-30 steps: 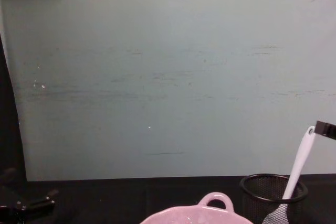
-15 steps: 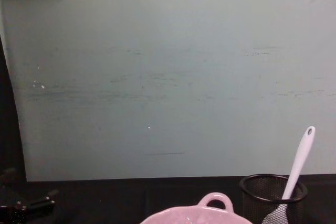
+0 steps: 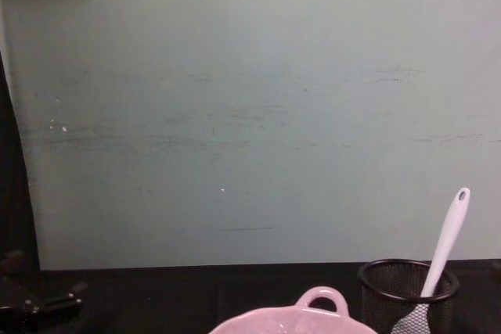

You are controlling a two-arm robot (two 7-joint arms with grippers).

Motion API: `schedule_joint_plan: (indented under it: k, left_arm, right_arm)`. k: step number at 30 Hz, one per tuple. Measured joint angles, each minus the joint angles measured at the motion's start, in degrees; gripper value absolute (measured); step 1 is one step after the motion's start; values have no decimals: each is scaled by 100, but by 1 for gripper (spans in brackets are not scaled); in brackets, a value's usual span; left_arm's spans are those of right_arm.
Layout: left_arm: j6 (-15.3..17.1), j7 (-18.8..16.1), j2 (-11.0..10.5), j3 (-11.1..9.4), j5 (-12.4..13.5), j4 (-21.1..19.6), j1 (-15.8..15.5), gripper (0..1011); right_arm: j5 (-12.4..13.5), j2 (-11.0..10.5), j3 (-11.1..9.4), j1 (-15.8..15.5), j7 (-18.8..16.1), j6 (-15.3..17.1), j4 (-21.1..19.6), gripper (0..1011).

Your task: Use the one hand to pick up the spoon and stir the clear water in the bowl.

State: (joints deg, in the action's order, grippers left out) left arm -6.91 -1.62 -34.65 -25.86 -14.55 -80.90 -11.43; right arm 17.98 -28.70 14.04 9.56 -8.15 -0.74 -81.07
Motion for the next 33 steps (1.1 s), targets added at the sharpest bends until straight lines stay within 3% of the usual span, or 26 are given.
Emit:
schedule_joint_plan:
  k: [4, 9, 33]
  left_arm:
    - [0, 0, 0, 0, 0, 0, 0, 1011]
    - [0, 0, 0, 0, 0, 0, 0, 1011]
    - [0, 0, 0, 0, 0, 0, 0, 1011]
  right_arm:
    - [-542, 161, 209, 225, 269, -118, 344, 1002]
    - [-884, 260, 285, 288, 497, -133, 464, 1002]
    - [-794, 230, 264, 273, 446, -132, 429, 1002]
